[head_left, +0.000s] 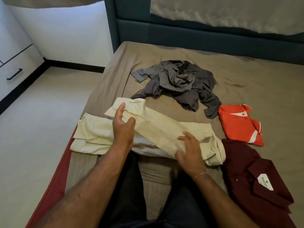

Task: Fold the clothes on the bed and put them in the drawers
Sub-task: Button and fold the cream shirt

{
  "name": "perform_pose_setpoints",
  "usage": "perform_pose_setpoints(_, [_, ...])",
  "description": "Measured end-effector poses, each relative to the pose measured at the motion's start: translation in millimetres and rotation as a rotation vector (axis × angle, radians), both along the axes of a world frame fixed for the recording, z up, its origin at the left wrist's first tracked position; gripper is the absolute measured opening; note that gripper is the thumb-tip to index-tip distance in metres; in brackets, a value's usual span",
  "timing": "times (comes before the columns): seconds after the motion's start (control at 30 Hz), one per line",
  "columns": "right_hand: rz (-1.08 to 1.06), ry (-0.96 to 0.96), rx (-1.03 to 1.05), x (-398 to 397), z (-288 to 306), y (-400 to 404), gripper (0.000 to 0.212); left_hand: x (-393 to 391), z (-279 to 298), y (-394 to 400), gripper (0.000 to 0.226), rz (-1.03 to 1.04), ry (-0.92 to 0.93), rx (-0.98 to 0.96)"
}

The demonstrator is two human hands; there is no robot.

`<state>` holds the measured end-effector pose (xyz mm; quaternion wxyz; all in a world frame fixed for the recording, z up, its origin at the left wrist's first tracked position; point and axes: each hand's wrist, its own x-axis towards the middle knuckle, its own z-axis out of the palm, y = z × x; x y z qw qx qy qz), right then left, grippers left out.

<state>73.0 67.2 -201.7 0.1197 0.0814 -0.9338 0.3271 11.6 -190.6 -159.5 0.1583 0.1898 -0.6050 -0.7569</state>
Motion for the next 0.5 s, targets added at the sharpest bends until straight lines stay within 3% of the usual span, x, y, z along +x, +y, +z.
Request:
perform_pose_setpoints(0.07, [-0.172,-0.117,-0.077,-12,-3,8,0.049,11,1,-13,0.071,0.006,0.016,-0.122])
perform_pose_setpoints(0.17, [-0.330,-0.245,-0.081,-28,-5,25,0.058,22,2,-24,0.051,0.033,0.013,-0.160])
perform_pose_setpoints(0.33, [-0.225,-0.534,0.279,-54,-11,42,0.072,27,0,-38,0.040,0.283,-0.032,-0.124])
perform_pose_setpoints(0.4, [-0.159,-0.629,0.350,-64,-13,47,0.051,24,-2,-47,0.037,0.376,-0.050,-0.110])
perform_pose_setpoints(0.47, [-0.166,-0.574,0.227,-71,-16,52,0.012,21,-9,-61,0.026,0.473,-0.061,-0.056])
perform_pose_setpoints(0.5, [-0.166,-0.529,0.138,-73,-17,56,0.010,20,-13,-71,0.021,0.523,-0.060,-0.028])
